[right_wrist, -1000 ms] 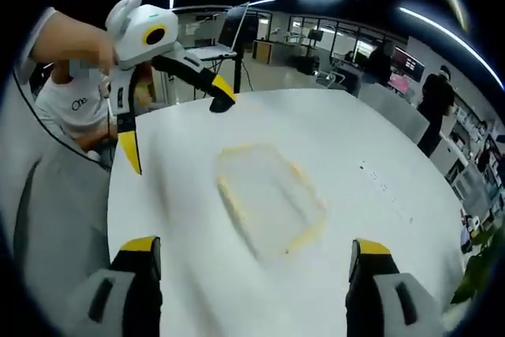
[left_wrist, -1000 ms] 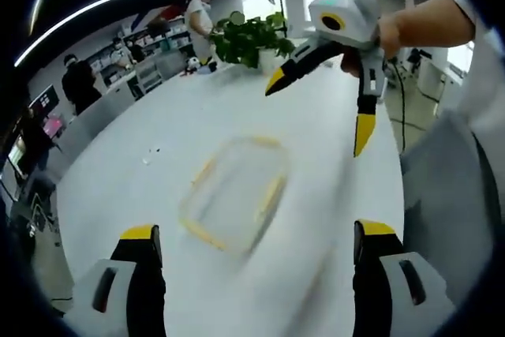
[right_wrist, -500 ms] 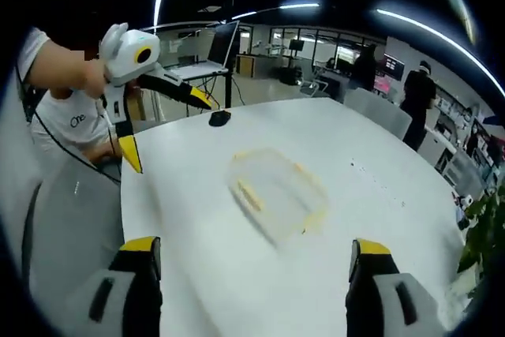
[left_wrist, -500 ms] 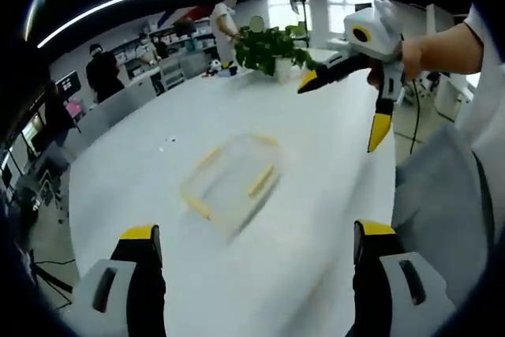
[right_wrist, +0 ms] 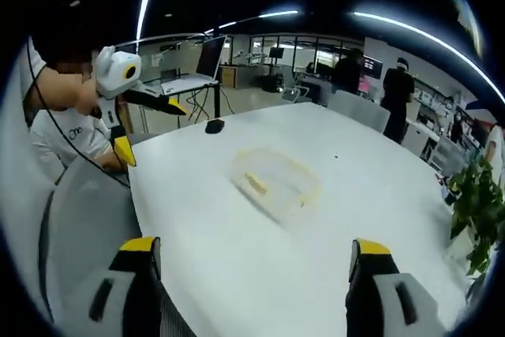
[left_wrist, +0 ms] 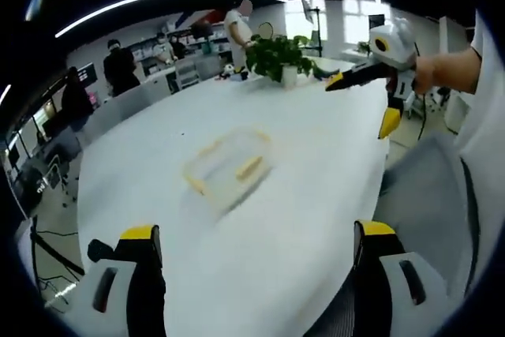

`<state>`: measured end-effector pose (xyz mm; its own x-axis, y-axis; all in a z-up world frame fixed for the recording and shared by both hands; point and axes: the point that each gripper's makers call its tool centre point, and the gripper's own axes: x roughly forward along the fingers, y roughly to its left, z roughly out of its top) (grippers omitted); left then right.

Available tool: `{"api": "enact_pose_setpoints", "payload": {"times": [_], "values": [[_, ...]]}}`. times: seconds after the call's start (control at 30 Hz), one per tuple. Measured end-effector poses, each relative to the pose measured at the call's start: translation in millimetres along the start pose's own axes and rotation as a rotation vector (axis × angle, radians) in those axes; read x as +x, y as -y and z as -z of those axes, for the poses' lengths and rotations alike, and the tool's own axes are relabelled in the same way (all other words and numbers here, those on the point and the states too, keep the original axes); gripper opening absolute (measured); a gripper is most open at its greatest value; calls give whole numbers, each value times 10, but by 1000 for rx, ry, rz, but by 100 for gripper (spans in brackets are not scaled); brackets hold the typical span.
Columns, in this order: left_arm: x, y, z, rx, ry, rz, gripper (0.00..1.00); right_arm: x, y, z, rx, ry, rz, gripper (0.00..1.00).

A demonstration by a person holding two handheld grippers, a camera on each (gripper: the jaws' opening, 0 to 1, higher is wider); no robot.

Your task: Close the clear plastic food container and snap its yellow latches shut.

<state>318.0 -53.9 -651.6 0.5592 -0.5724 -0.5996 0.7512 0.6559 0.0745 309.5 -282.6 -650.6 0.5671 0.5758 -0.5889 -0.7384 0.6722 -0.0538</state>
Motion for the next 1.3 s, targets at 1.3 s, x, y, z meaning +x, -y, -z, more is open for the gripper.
{"api": "enact_pose_setpoints", "payload": {"times": [1.3], "values": [[-393,72,240,-84,15,-87,99,-288,-153,211,57,9,34,99]]}}
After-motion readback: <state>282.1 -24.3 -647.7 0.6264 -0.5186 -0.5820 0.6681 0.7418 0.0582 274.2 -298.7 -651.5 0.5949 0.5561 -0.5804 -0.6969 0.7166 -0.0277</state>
